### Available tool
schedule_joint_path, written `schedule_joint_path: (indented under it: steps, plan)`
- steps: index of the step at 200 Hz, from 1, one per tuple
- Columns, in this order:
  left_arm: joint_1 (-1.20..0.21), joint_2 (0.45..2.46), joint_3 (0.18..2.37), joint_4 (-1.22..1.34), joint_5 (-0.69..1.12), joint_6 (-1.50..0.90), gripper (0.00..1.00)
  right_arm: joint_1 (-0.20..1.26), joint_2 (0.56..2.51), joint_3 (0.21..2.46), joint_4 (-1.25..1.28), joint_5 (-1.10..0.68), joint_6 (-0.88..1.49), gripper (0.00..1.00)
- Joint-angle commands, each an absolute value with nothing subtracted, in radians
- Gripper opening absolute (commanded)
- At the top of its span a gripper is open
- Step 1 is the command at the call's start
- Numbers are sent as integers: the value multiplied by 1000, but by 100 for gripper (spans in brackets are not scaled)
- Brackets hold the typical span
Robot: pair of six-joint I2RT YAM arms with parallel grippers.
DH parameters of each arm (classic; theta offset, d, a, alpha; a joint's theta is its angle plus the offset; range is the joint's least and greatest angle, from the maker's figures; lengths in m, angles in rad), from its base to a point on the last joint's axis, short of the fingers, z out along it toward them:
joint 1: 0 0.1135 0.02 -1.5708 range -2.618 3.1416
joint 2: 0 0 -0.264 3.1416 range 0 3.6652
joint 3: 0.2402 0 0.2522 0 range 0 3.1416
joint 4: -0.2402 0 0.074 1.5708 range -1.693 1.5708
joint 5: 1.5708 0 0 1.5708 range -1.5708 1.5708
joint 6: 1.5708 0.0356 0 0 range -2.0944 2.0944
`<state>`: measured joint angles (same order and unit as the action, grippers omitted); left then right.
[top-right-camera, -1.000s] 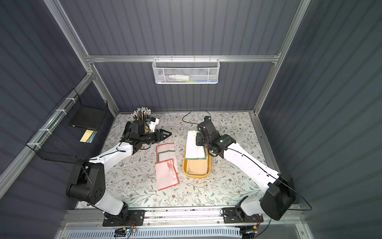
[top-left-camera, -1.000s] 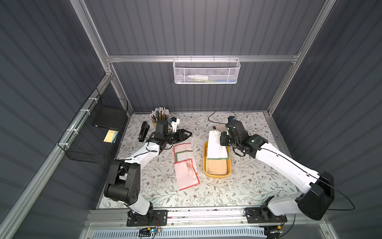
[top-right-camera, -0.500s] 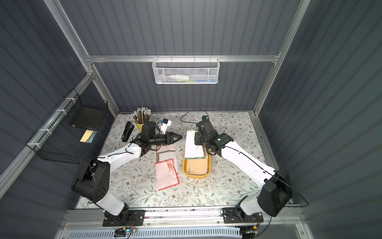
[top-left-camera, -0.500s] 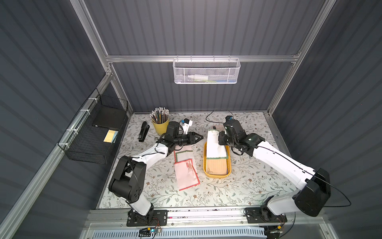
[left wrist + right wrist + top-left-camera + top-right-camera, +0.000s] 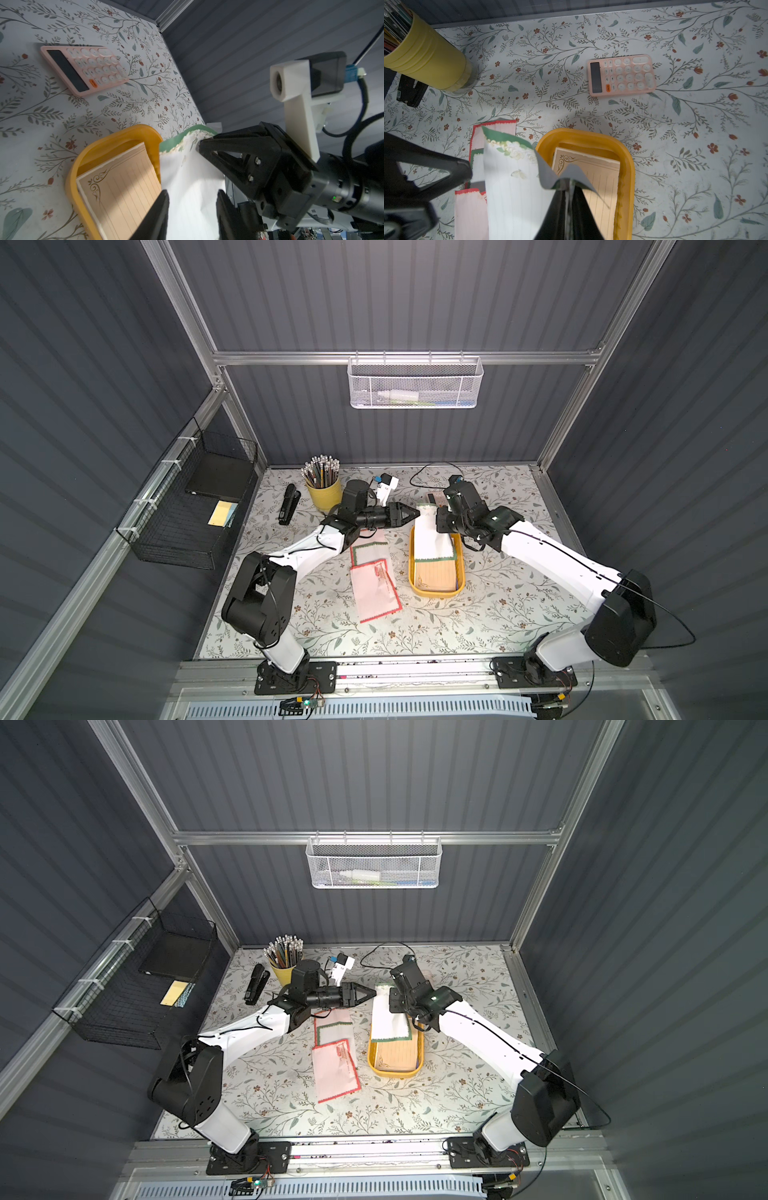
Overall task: Take out the stationery paper from the storage box
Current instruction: Place the stationery paper at the center of the board.
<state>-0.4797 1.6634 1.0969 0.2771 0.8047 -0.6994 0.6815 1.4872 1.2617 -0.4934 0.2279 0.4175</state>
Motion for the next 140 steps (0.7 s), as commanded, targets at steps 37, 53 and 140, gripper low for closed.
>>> schedule_joint_path:
  steps: [37,53,140]
  plan:
    - [-499,1695,1140,189,789,-635,41,684,1478,1286,-496,232,403,13]
    - [-498,1694,1163,139,774,-604,41,683,1476,1284,-497,233,403,13]
    - [-498,1708,1195,50,733,-529,43,684,1477,1273,-502,228,408,13]
